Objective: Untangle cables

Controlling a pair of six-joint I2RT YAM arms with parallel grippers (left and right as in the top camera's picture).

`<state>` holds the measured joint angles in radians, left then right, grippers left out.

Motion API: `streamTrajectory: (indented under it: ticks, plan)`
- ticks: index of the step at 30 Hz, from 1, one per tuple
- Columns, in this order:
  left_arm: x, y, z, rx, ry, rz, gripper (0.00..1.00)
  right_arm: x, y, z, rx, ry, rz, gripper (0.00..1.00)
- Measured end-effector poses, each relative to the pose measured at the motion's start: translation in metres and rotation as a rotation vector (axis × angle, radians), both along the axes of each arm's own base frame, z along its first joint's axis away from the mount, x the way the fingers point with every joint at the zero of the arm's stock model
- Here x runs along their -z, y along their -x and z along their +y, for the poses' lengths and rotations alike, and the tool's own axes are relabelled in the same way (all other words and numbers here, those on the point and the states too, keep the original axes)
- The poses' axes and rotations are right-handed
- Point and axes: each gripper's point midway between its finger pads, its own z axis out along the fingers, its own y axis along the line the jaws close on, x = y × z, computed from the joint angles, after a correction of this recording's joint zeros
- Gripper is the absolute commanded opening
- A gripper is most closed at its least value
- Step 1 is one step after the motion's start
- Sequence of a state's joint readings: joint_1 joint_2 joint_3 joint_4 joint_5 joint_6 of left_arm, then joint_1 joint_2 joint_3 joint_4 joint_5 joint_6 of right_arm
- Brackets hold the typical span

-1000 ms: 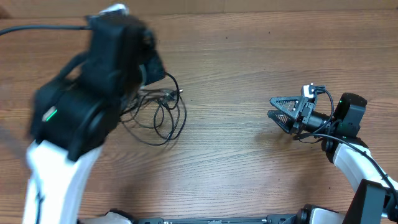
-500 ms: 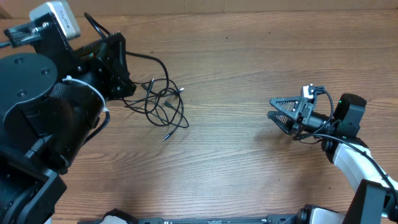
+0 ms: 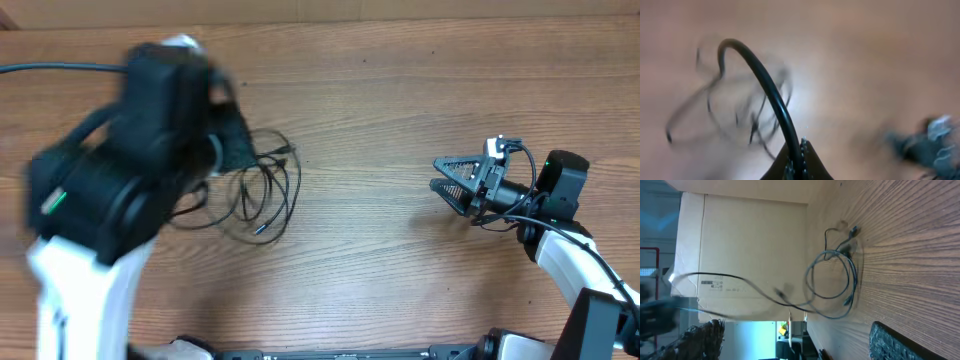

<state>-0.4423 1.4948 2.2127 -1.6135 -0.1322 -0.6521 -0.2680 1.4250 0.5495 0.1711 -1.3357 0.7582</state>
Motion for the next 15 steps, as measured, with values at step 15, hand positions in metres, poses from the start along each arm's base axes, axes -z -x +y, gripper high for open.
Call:
streamTrajectory:
  ticks: [15]
  plan:
    - [0.064,-0.044,-0.118,0.375,0.282,0.275,0.04,0.002,0.002,0.001,-0.002,-0.002,0.016,0.91]
